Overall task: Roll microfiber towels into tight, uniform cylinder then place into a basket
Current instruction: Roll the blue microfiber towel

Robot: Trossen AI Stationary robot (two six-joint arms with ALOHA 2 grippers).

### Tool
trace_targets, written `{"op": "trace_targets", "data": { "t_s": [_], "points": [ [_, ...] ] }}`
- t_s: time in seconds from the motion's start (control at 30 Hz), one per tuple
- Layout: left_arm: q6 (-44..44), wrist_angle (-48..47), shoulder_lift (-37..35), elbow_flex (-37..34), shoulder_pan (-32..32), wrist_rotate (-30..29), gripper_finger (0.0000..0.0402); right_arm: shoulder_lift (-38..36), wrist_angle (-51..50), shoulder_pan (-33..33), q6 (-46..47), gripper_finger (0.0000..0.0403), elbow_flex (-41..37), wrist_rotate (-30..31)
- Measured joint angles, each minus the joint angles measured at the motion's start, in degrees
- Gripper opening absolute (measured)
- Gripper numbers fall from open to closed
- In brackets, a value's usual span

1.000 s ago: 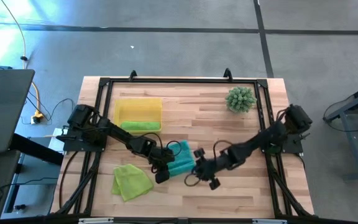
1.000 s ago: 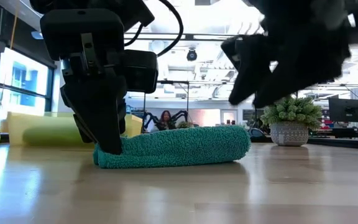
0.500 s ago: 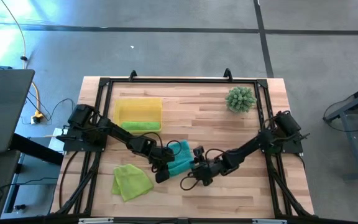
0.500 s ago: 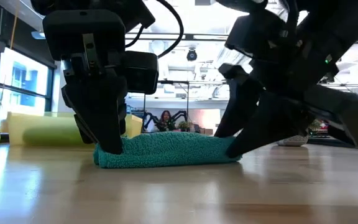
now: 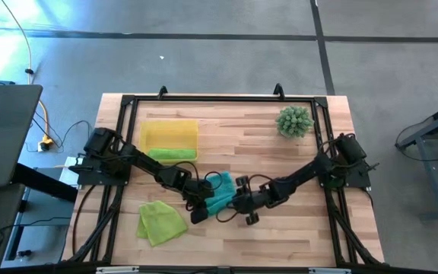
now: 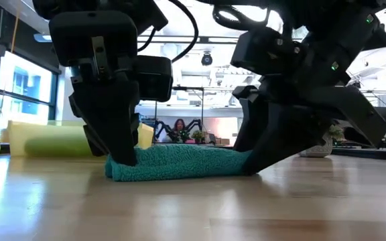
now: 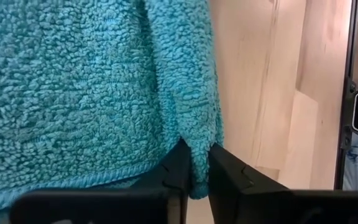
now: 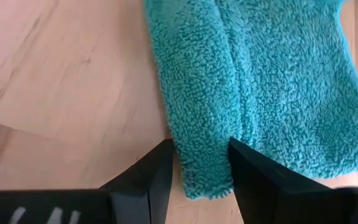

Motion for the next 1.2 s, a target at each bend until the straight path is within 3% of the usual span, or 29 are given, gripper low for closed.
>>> {"op": "trace_targets", "data": {
  "t_s": [0.13,0.4,0.53,0.7,0.93,1.07,1.2],
  "points": [
    [-0.3,1.0,0.0,0.0,0.0,0.1,0.005,0.0,-1.4,-0.5,1.8,0.0118,0.1,-0.2],
    [0.4,0.9,-0.5,0.0,0.2,1.3,0.0076,-0.2,-3.1,-0.7,4.1,0.0014,0.1,-1.4],
    [2.2,-1.1,-2.4,-0.1,1.3,3.6,0.0088,-0.2,-3.5,-1.0,4.6,0.0011,0.1,-3.3],
    [6.6,-2.3,-5.6,0.0,2.3,7.3,0.0097,-0.2,-3.6,-3.3,10.2,0.0004,0.0,-13.2],
    [17.2,-6.6,-11.4,-0.1,0.9,6.5,0.01,-0.2,-1.7,-8.9,19.7,0.0002,-0.1,-29.4],
    [24.1,-6.3,-12.2,-0.1,-1.8,3.2,0.01,0.0,0.0,-11.7,23.8,0.0002,-0.2,-36.6],
    [29.3,-5.5,-12.3,0.0,-5.1,-4.3,0.01,0.0,0.3,-13.7,26.7,0.0001,-0.3,-39.7]
  ]
}}
